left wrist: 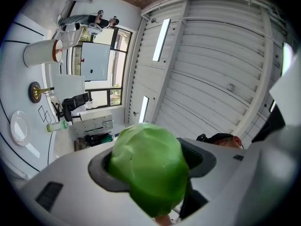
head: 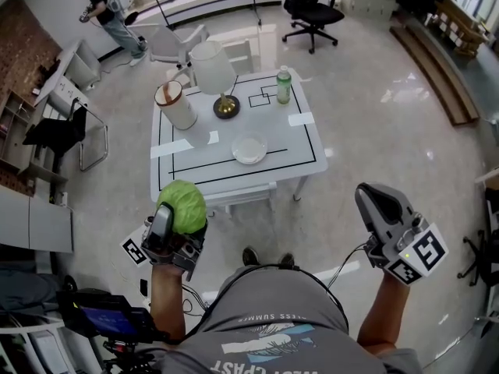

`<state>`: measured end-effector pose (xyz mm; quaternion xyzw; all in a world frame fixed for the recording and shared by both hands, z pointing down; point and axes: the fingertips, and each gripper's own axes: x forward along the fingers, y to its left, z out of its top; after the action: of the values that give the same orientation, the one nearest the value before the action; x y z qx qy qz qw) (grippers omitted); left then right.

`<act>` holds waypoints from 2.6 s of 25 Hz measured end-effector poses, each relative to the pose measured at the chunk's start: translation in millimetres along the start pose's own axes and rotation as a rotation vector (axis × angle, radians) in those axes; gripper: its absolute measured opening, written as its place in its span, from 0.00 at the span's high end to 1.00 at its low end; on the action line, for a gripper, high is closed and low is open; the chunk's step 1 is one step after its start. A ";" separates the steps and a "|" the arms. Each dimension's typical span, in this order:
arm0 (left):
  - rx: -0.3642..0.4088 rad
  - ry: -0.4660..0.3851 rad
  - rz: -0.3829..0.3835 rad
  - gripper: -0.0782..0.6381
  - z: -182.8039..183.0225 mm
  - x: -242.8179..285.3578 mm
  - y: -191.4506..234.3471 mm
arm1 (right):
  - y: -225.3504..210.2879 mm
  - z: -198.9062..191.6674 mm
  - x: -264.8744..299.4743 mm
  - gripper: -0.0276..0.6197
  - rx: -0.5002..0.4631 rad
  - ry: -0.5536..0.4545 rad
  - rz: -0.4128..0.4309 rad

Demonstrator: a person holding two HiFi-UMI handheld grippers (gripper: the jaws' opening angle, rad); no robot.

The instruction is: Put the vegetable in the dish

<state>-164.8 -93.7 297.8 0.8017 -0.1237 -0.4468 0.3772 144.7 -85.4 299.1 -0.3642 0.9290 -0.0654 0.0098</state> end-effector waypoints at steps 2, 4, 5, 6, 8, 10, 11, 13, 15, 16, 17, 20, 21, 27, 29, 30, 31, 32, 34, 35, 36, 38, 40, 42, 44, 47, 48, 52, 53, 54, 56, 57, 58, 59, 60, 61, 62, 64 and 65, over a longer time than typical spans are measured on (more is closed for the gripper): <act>-0.006 0.005 -0.001 0.46 4.0 -1.9 0.8 | 6.0 0.0 2.9 0.94 -0.002 0.001 0.001; -0.012 0.004 -0.005 0.46 15.2 -2.8 3.0 | 11.1 2.8 11.4 0.94 -0.007 0.003 -0.004; -0.016 0.005 -0.007 0.46 21.4 -2.9 4.7 | 12.6 3.8 16.4 0.94 -0.009 0.004 -0.011; -0.020 0.008 -0.010 0.46 26.8 -3.3 6.7 | 13.9 4.2 21.0 0.94 -0.010 0.005 -0.019; -0.030 0.018 -0.017 0.46 35.3 -5.0 9.8 | 17.5 4.0 29.4 0.94 -0.013 0.008 -0.031; -0.037 0.026 -0.024 0.46 44.2 -7.3 11.5 | 22.6 4.8 38.2 0.94 -0.019 0.010 -0.038; -0.039 0.028 -0.028 0.46 49.2 -8.6 12.3 | 25.5 5.5 42.9 0.94 -0.022 0.010 -0.040; -0.044 0.031 -0.034 0.46 58.0 -11.5 14.5 | 31.8 6.0 51.5 0.94 -0.028 0.008 -0.044; -0.049 0.034 -0.041 0.46 64.6 -14.1 16.3 | 38.1 5.7 58.7 0.94 -0.035 0.008 -0.045; -0.052 0.037 -0.045 0.46 67.6 -14.8 17.1 | 40.7 5.6 62.1 0.94 -0.037 0.009 -0.046; -0.056 0.040 -0.048 0.46 70.6 -15.3 18.5 | 42.4 5.4 65.4 0.94 -0.039 0.011 -0.048; -0.066 0.045 -0.051 0.46 79.9 -16.8 27.1 | 42.2 2.4 75.2 0.94 -0.041 0.019 -0.059; -0.069 0.045 -0.051 0.46 81.9 -17.0 29.7 | 41.7 1.8 76.8 0.94 -0.040 0.021 -0.062; -0.075 0.047 -0.034 0.46 81.5 -9.4 33.4 | 34.7 6.6 76.5 0.94 -0.028 0.025 -0.066; -0.076 0.038 -0.021 0.46 81.4 -3.3 38.2 | 26.1 8.5 77.5 0.94 -0.022 0.025 -0.063; -0.078 0.033 -0.014 0.46 80.2 0.2 42.2 | 19.5 9.1 78.3 0.94 -0.019 0.025 -0.059; -0.078 0.032 -0.008 0.46 78.4 4.0 46.7 | 11.8 9.1 79.5 0.94 -0.016 0.023 -0.056; -0.073 0.035 -0.004 0.46 76.7 8.1 50.8 | 3.9 8.9 81.1 0.94 -0.013 0.020 -0.052; -0.060 0.037 0.000 0.46 75.1 16.5 57.9 | -9.7 8.4 85.0 0.94 -0.009 0.017 -0.039; -0.056 0.030 0.001 0.46 74.8 20.4 61.2 | -15.1 8.6 86.8 0.94 -0.009 0.017 -0.030; -0.053 0.022 0.003 0.46 74.3 23.9 64.4 | -20.4 9.0 88.2 0.94 -0.010 0.018 -0.020; -0.049 0.010 0.008 0.46 72.0 31.1 70.5 | -31.8 10.6 89.8 0.94 -0.009 0.018 -0.009; -0.044 0.007 0.013 0.46 68.5 39.2 75.0 | -43.8 12.2 91.3 0.94 -0.006 0.020 -0.001; -0.035 0.004 0.017 0.46 63.8 46.5 80.6 | -55.8 11.8 92.5 0.94 -0.003 0.020 0.013; -0.026 -0.005 0.023 0.46 57.4 51.3 89.0 | -68.1 7.8 91.5 0.94 -0.002 0.019 0.029; -0.014 -0.017 0.035 0.46 51.7 57.6 97.1 | -82.8 7.0 90.2 0.94 -0.002 0.018 0.046; -0.011 -0.019 0.037 0.46 51.0 60.6 98.1 | -86.9 8.4 90.2 0.94 -0.003 0.017 0.049; 0.003 -0.031 0.042 0.46 45.4 70.2 104.4 | -102.4 8.2 87.3 0.94 -0.001 0.017 0.063; 0.006 -0.034 0.045 0.46 43.7 71.8 105.9 | -105.3 8.0 86.3 0.94 -0.001 0.017 0.067; 0.007 -0.037 0.050 0.46 41.9 73.2 107.1 | -107.8 7.7 85.2 0.94 0.001 0.017 0.070; 0.005 -0.037 0.060 0.46 37.7 75.0 109.5 | -112.5 6.1 82.7 0.94 0.007 0.017 0.072; 0.004 -0.035 0.066 0.46 36.0 75.7 110.6 | -114.9 4.9 81.6 0.94 0.010 0.018 0.071; 0.002 -0.033 0.070 0.46 34.8 76.4 112.0 | -117.4 3.5 81.0 0.94 0.014 0.020 0.068; 0.001 -0.031 0.075 0.46 34.5 76.8 113.5 | -119.7 2.1 81.0 0.94 0.018 0.022 0.065; 0.000 -0.029 0.078 0.46 35.0 76.9 115.3 | -121.4 0.8 81.8 0.94 0.022 0.025 0.063; -0.001 -0.027 0.079 0.46 36.6 76.9 117.2 | -122.5 -0.5 83.3 0.94 0.025 0.027 0.061; -0.003 -0.028 0.079 0.46 38.9 77.1 119.3 | -123.2 -1.4 85.6 0.94 0.027 0.028 0.060; -0.011 -0.027 0.079 0.46 45.0 78.6 125.0 | -124.0 -2.2 92.1 0.94 0.030 0.031 0.054; -0.017 -0.025 0.081 0.46 48.6 79.5 129.2 | -124.4 -2.3 96.1 0.94 0.032 0.033 0.050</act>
<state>-140.9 -248.8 325.3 0.7872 -0.1569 -0.4421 0.4002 157.9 -240.6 320.1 -0.3397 0.9366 -0.0860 0.0017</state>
